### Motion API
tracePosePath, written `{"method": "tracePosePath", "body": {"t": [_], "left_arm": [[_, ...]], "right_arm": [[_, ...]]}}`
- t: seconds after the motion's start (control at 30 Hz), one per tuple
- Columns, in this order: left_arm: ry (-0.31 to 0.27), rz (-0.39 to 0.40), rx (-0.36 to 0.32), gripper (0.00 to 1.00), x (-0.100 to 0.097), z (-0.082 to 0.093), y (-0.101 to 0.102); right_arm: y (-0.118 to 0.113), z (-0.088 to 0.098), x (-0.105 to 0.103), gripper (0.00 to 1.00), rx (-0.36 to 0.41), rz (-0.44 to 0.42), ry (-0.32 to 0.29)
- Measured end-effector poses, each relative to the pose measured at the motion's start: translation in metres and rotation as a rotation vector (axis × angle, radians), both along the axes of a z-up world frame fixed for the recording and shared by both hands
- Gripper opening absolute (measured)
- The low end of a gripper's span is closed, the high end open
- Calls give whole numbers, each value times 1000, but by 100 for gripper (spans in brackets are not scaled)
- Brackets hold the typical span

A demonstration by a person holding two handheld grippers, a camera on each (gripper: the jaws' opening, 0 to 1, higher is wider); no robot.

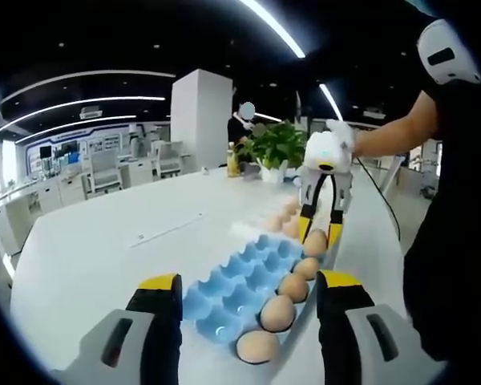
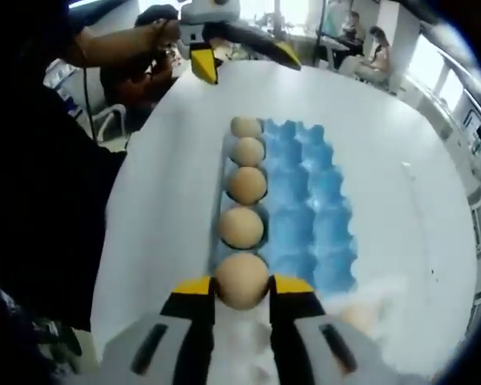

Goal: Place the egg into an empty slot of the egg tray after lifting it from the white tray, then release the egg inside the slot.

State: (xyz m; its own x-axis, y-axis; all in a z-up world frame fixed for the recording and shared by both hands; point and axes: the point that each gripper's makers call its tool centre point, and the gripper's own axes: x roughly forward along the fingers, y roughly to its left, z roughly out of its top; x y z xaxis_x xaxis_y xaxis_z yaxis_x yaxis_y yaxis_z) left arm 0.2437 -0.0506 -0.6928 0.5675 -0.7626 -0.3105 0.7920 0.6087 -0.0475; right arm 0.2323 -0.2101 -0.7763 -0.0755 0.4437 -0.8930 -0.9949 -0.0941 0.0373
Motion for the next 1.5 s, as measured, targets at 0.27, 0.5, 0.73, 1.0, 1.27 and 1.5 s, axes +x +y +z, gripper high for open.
{"method": "tracePosePath", "body": {"t": [0.27, 0.5, 0.73, 1.0, 1.27, 1.5], "left_arm": [[1, 6, -6, 69, 1, 1, 1], [4, 12, -5, 68, 2, -1, 3], [7, 14, -5, 68, 2, -1, 5], [9, 11, 1, 68, 3, -3, 4], [6, 5, 6, 68, 3, -3, 2], [-5, 3, 8, 68, 3, 1, 1]], "right_arm": [[1, -10, 0, 25, -16, 3, 14], [1, -18, 1, 25, -34, 12, 9], [0, -22, 1, 25, -41, 8, 24], [-2, -22, 0, 26, -27, 9, 21], [-4, -20, -1, 27, 83, -22, -7], [-6, -2, 4, 30, 181, -113, -13]]}}
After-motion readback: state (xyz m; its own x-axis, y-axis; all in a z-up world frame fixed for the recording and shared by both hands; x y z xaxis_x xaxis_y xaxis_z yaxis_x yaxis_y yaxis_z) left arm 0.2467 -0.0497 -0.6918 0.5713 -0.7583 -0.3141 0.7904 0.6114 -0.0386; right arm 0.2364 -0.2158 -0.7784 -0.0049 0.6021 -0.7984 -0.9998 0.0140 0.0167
